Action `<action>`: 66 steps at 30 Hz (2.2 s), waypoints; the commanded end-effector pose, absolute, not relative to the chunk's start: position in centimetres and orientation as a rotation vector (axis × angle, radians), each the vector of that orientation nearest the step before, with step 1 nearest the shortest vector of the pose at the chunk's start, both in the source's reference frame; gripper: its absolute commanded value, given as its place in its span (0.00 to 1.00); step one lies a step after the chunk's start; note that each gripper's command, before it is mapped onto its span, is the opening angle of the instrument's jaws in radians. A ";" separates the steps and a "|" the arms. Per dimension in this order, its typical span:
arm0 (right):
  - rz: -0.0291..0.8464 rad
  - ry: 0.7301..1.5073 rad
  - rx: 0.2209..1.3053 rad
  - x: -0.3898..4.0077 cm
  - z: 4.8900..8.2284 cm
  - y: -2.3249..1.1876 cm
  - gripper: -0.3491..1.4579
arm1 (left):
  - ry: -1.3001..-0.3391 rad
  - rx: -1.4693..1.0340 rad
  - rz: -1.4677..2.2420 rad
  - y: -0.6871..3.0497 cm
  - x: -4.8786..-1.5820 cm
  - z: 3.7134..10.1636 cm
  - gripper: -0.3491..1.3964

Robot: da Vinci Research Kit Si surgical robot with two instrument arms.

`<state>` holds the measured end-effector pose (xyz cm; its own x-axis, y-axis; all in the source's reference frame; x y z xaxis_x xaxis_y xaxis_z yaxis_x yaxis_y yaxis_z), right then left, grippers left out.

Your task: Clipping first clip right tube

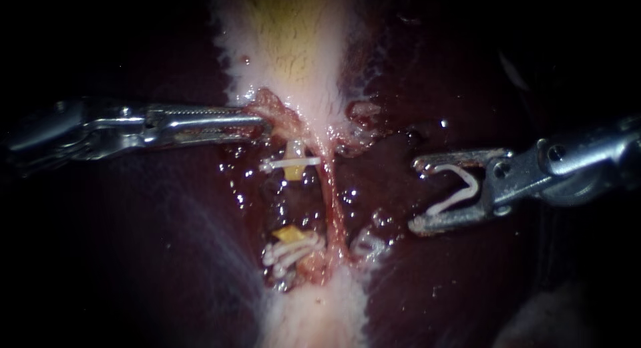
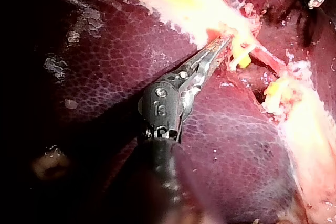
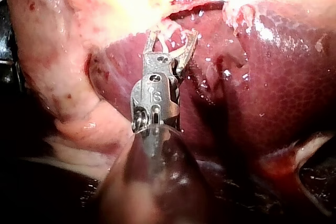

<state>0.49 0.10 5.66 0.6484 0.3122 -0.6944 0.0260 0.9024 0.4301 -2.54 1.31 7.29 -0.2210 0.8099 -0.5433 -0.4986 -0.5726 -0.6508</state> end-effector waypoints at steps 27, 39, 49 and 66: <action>0.182 0.850 0.431 0.54 5.67 0.11 0.45 | -0.438 -1.174 1.897 1.61 -1.96 6.48 0.00; 0.276 0.833 0.508 0.98 6.02 -0.14 0.46 | -0.436 -1.174 1.897 1.59 -1.97 6.47 0.00; 0.301 0.837 0.546 1.38 6.36 -0.27 0.46 | -0.434 -1.173 1.896 1.58 -1.99 6.46 0.00; 0.351 0.931 0.669 1.82 6.82 -0.42 0.46 | -0.433 -1.173 1.896 1.58 -1.99 6.46 0.00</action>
